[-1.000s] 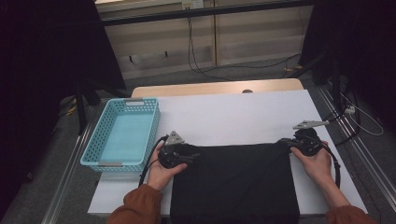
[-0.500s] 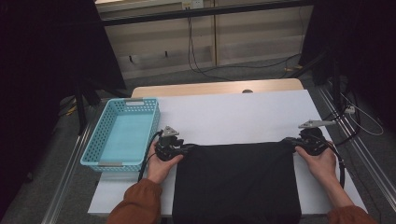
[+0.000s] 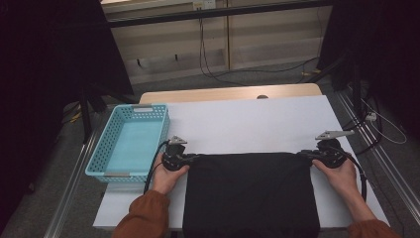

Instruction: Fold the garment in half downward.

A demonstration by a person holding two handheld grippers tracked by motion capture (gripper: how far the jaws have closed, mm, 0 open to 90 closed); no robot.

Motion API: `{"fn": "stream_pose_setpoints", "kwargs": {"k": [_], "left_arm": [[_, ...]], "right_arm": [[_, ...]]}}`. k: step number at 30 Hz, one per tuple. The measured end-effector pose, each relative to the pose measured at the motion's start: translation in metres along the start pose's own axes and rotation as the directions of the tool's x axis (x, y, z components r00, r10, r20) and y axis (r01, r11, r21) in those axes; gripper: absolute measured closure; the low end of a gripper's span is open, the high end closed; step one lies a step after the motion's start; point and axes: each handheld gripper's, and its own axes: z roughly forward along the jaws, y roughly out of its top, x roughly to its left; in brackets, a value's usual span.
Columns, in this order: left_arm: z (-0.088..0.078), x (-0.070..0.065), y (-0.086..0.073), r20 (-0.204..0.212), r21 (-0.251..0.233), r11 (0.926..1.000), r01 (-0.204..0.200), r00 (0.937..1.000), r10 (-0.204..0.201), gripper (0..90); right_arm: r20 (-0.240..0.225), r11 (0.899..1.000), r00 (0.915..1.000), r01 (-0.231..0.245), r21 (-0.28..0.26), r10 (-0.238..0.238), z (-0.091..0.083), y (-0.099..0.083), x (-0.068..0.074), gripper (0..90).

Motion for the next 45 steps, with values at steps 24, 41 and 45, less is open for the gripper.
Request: {"fn": "stream_pose_setpoints", "kwargs": {"k": [24, 41, 45], "left_arm": [[-0.006, -0.013, 0.008, -0.002, -0.053, 0.997, -0.056, 0.9985, 0.055, 86.6], [-0.019, -0.011, 0.027, -0.011, -0.128, 0.9902, -0.055, 0.9985, 0.054, 86.9], [-0.022, -0.01, 0.033, -0.013, -0.143, 0.9883, -0.053, 0.9986, 0.052, 87.0]], "right_arm": [[0.009, 0.999, 0.9997, -0.021, -0.028, 0.021, -0.001, 0.006, -0.002, 87.5], [0.027, 0.989, 0.9995, -0.015, -0.149, 0.019, -0.022, 0.026, -0.005, 87.7], [0.025, 0.984, 0.9995, -0.014, -0.176, 0.019, -0.026, 0.029, -0.007, 87.7]]}}
